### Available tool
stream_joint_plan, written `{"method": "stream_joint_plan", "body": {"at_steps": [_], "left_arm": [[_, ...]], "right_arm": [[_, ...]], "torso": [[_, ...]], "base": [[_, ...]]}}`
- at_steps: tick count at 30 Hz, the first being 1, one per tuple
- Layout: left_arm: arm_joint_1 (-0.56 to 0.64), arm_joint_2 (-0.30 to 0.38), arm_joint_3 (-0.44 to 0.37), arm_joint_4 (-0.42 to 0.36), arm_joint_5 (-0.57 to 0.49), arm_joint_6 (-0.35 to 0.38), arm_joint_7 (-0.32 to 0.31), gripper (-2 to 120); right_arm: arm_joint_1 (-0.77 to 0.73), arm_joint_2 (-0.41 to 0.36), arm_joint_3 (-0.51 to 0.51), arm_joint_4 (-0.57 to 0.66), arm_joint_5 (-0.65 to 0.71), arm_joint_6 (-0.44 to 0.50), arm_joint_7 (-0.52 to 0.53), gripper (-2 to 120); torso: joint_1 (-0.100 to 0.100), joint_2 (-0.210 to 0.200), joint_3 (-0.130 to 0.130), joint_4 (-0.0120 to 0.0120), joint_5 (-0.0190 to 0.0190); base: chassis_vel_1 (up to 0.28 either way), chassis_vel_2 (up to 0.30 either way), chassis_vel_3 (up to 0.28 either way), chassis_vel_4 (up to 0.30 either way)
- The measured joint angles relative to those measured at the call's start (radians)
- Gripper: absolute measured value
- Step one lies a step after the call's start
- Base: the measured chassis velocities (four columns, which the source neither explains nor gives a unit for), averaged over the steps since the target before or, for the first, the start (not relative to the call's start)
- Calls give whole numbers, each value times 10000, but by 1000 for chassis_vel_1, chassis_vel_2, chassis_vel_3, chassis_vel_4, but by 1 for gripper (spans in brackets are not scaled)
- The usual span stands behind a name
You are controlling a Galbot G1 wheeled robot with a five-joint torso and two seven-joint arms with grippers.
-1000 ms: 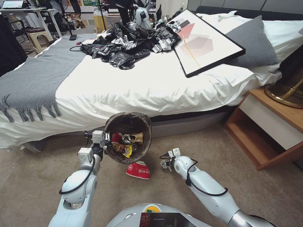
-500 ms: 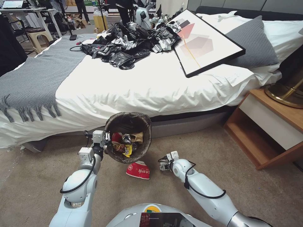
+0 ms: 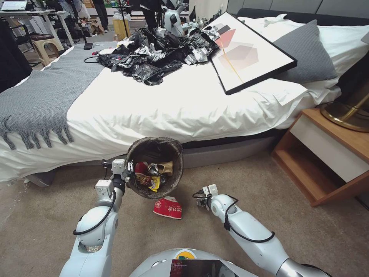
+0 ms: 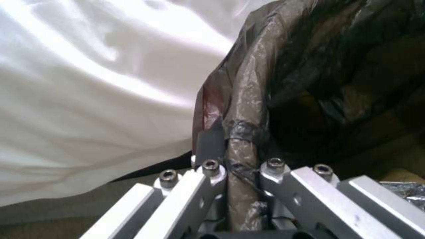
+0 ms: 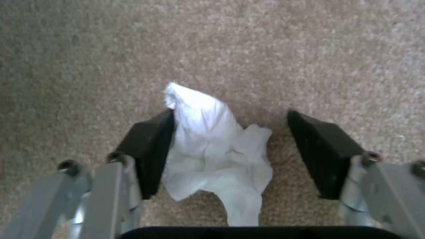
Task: Pick up the trash bin, then pick up the garbage from the floor and place it into the trash bin.
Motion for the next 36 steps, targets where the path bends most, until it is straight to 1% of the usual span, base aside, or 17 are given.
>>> {"method": "stream_joint_plan", "body": {"at_steps": [2,3,5,6,8,9,11,12,13,14,15,16,18,19,36], "left_arm": [[-17,-4,8,8,0,0,-2,2],[-17,-4,8,8,0,0,-2,2],[-17,4,-3,7,-1,2,0,2],[-17,4,-3,7,-1,2,0,2],[-14,5,-10,10,-2,6,0,2],[-14,5,-10,10,-2,6,0,2],[-34,4,-12,26,-2,7,0,2],[-34,4,-12,26,-2,7,0,2],[-44,1,-12,31,-2,7,0,2],[-44,1,-12,31,-2,7,0,2],[-53,-6,-8,35,-2,11,0,2],[-53,-6,-8,35,-2,11,0,2],[-56,-13,-5,41,-2,11,-1,2],[-56,-15,-4,43,-2,11,-1,2],[-56,-4,23,56,15,11,-1,2]], "right_arm": [[-35,17,42,-7,-33,40,1,53],[-35,17,42,-7,-33,40,1,53],[-46,41,78,15,-23,49,0,45],[-46,41,78,15,-23,49,0,45],[-59,17,53,51,-7,37,1,37],[-59,17,53,51,-7,37,1,37],[-77,6,22,65,-6,31,2,26],[-77,6,22,65,-6,31,2,26],[-81,8,12,65,-3,25,0,22],[-81,8,12,65,-3,25,0,22],[-82,8,2,57,-4,26,8,14],[-82,8,2,57,-4,26,8,14],[-79,16,-4,48,0,23,4,6],[-79,20,-9,45,-2,23,7,0],[-93,-4,69,172,66,12,72,0]], "torso": [[0,0,0,0,1],[0,0,0,0,1],[0,-1,1,4,11],[0,-1,1,4,11],[0,-2,2,5,12],[0,-2,2,5,12],[1,-2,2,4,9],[1,-2,2,4,9],[0,-2,2,4,7],[0,-2,2,4,7],[1,-2,2,2,6],[1,-2,2,2,6],[1,-2,2,1,4],[1,-2,2,2,5],[1,-3,3,2,7]], "base": [[0,0,0,0],[0,0,0,0],[0,0,0,0],[0,0,0,0],[0,0,0,0],[0,0,0,0],[0,0,0,0],[0,0,0,0],[0,0,0,0],[0,0,0,0],[0,0,0,0],[0,0,0,0],[0,0,0,0],[0,0,0,0],[0,0,0,0]]}}
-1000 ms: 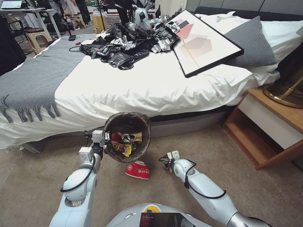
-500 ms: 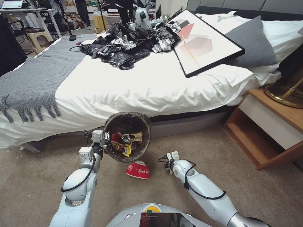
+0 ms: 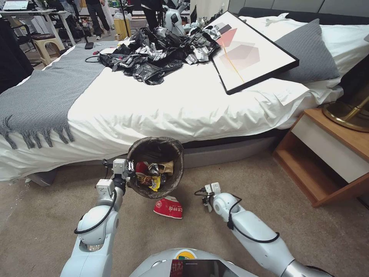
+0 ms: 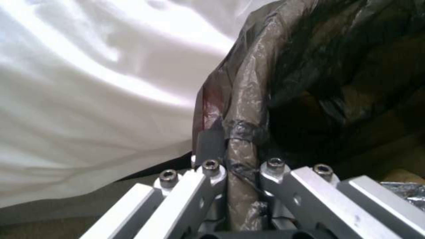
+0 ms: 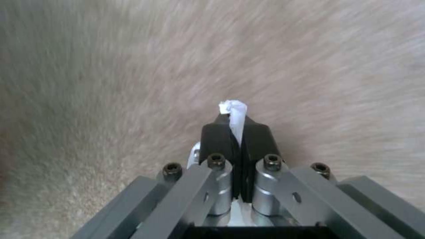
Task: Pick up the trash bin, then pick up the garbage from the floor and place it into the trash bin.
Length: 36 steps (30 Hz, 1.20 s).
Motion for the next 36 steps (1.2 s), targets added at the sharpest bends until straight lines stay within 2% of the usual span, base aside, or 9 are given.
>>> {"method": "stream_joint_plan", "body": {"at_steps": [9,12,17,20,24,26,29,30,36], "left_arm": [[27,26,4,-109,12,17,3,2],[59,35,2,-278,14,72,9,2],[91,14,9,-383,-9,69,15,2],[132,-10,99,-477,12,59,36,2],[123,-48,179,-475,94,51,39,2],[114,-109,240,-408,162,44,39,2],[89,-133,279,-268,211,27,39,2],[89,-133,279,-268,211,27,39,2],[-13,-131,240,-73,219,6,39,2]], "right_arm": [[-73,-855,517,1443,1067,-280,706,0],[175,-2354,1399,4482,3031,-580,1796,0],[480,-3399,2334,6673,4539,-594,2213,0],[1341,-4793,3404,9043,6415,-593,2137,0],[3080,-5529,3425,10041,7564,-590,1753,0],[5089,-5549,2888,10496,9037,-587,1556,0],[6836,-5184,1841,10523,9690,-546,913,0],[6836,-5184,1841,10523,9690,-546,913,0],[8910,-3814,-1355,9770,10381,-280,984,0]], "torso": [[1,-1,1,-2,2],[1,-1,0,-1,2],[1,-1,-1,0,2],[1,0,-2,-3,-1],[0,0,-2,-2,-3],[0,0,-1,1,-3],[0,0,-2,-2,-6],[0,0,-2,-2,-6],[1,0,0,0,-4]], "base": [[0,0,0,0],[0,0,0,0],[0,0,0,0],[0,0,0,0],[0,0,0,0],[0,0,0,0],[0,0,0,0],[0,0,0,0],[0,0,0,0]]}}
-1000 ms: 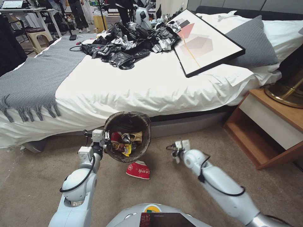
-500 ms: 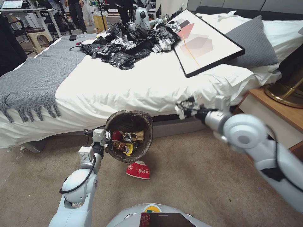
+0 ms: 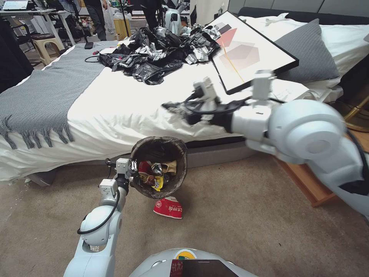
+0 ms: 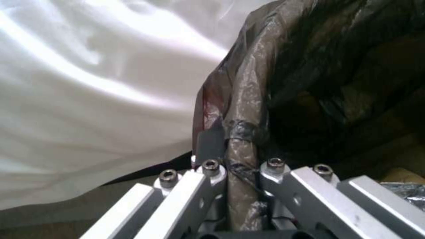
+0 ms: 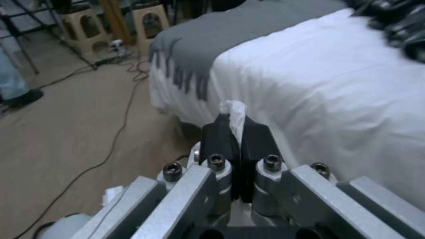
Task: Pick up the trash bin, then pick up the garbage from the floor and place it into the trash bin.
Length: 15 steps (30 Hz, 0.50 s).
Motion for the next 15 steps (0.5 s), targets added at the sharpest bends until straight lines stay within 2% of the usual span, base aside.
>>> {"method": "stream_joint_plan", "body": {"at_steps": [1,3,4,6,7,9,11,15], "left_arm": [[0,0,0,0,0,0,0,2],[-27,-5,-25,52,1,-6,-3,2],[-27,-5,-25,52,1,-6,-3,2],[-58,-19,-50,88,0,-15,-5,2],[-58,-19,-50,88,0,-15,-5,2],[-82,-35,-64,117,-4,-26,-7,2],[-104,-48,-65,119,-15,-25,-13,2],[-110,-50,-65,119,-23,-26,-16,2]], "right_arm": [[0,0,0,0,0,0,0,0],[435,375,-875,-193,197,47,178,0],[435,375,-875,-193,197,47,178,0],[711,777,-2042,-496,215,49,412,0],[711,777,-2042,-496,215,49,412,0],[592,990,-2739,-783,-52,31,515,0],[233,1130,-3169,-1184,-635,31,502,0],[-164,1234,-3384,-1604,-1174,27,425,0]], "torso": [[0,0,0,0,0],[0,0,0,4,-4],[0,0,0,4,-4],[0,0,0,3,-3],[0,0,0,3,-3],[0,0,-1,0,-2],[0,0,0,-1,1],[0,0,0,0,1]], "base": [[0,0,0,0],[0,0,0,0],[0,0,0,0],[0,0,0,0],[0,0,0,0],[0,0,0,0],[0,0,0,0],[0,0,0,0]]}}
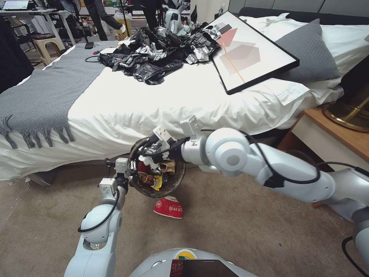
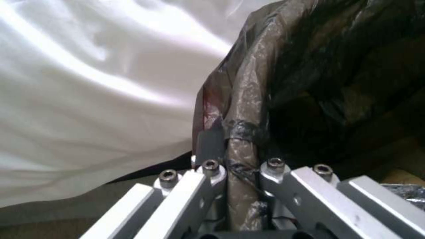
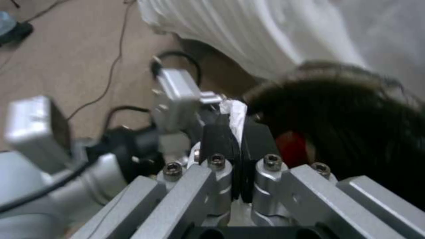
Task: Pick up the trash bin, then pick up the garbage from the floor and place it into the trash bin.
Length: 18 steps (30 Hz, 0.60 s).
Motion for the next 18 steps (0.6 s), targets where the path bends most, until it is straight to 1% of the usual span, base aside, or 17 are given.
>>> {"method": "stream_joint_plan", "body": {"at_steps": [10,15,17,18], "left_arm": [[0,10,-32,-27,-34,0,-3,2],[1,5,-40,-33,-46,0,-4,2],[0,-18,-12,-34,-41,0,-5,2],[0,-18,-12,-34,-41,0,-5,2]], "right_arm": [[-390,39,-84,-365,-357,-63,-114,0],[-686,71,-156,-695,-869,-72,-370,0],[-820,166,-226,-1110,-1303,-65,-620,-1],[-820,166,-226,-1110,-1303,-65,-620,-1]], "torso": [[0,0,0,-1,0],[0,0,0,-2,0],[0,0,0,0,0],[0,0,0,0,0]], "base": [[0,0,0,0],[0,0,0,0],[0,0,0,0],[0,0,0,0]]}}
